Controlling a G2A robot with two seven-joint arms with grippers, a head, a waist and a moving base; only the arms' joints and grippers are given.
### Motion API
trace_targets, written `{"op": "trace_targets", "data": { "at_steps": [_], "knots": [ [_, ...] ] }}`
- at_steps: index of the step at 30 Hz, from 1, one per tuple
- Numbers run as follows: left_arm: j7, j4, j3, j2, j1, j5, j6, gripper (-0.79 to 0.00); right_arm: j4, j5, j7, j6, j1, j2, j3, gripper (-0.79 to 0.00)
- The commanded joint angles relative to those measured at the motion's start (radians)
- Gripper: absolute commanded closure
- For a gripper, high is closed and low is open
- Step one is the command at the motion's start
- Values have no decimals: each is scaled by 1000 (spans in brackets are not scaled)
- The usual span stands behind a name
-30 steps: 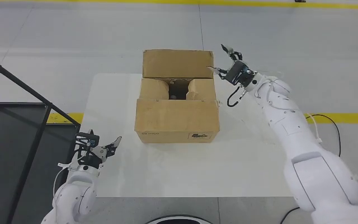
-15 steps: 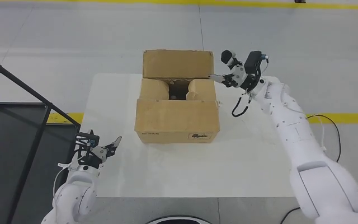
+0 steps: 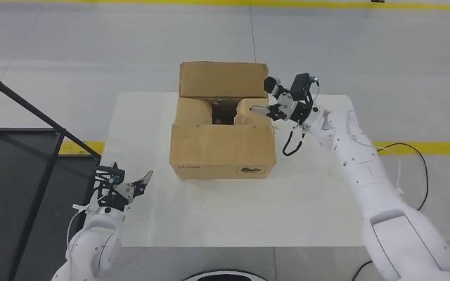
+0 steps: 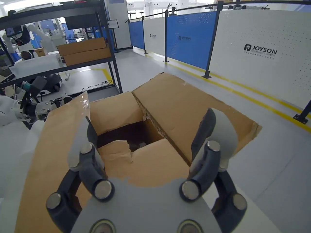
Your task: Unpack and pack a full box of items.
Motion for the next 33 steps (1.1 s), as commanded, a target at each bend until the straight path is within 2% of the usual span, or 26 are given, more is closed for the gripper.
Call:
{"op": "trace_targets", "data": {
  "at_steps": [1,8,18,24,27,33],
  "knots": [
    [0,0,0,0,0,0,0,-785,-27,84,57,0,-13,4,4,-785],
    [0,0,0,0,0,0,0,-785,-154,341,288,0,-48,47,31,-785],
    [0,0,0,0,0,0,0,-785,-371,886,881,0,-123,165,93,-785],
    [0,0,0,0,0,0,0,-785,-440,1198,1239,0,-162,230,147,-785],
    [0,0,0,0,0,0,0,-785,-466,1272,1292,33,-175,253,151,-785],
    [0,0,0,0,0,0,0,-785,-467,1280,1295,36,-176,255,152,-785]
  ]
}}
